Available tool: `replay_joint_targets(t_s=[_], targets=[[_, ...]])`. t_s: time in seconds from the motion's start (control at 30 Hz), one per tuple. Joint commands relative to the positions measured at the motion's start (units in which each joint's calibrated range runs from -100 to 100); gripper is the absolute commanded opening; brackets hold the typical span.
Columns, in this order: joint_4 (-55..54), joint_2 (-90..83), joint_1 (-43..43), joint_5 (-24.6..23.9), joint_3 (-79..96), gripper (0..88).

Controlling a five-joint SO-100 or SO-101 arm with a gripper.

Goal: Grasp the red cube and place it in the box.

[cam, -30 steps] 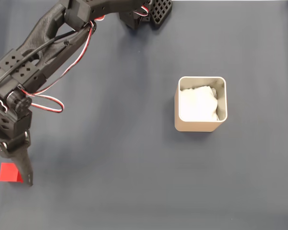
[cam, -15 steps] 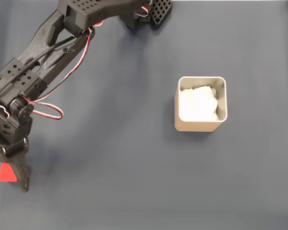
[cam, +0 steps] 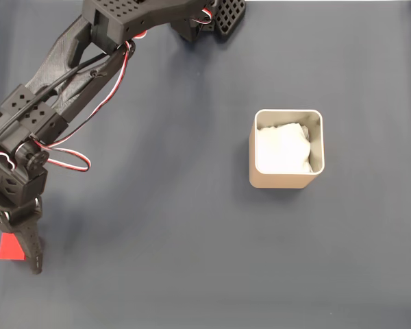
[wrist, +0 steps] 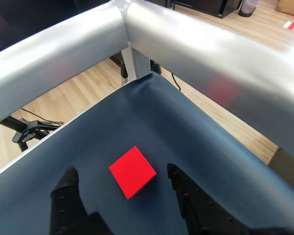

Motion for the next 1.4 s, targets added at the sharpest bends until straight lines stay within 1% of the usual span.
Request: replay_joint_targets(t_s=[0.0, 0.6, 1.17, 1.27, 1.37], targets=[[-1.1, -0.8, 0.4, -0.3, -3.2, 43.6], [-2.2, -0.3, 0.2, -1.8, -2.1, 43.5], [-2.2, 0.0, 0.1, -1.7, -2.1, 43.3], [-2.2, 0.0, 0.0, -1.4, -1.8, 41.5], [-2.2, -0.1, -0.1, -0.8, -1.1, 35.5]])
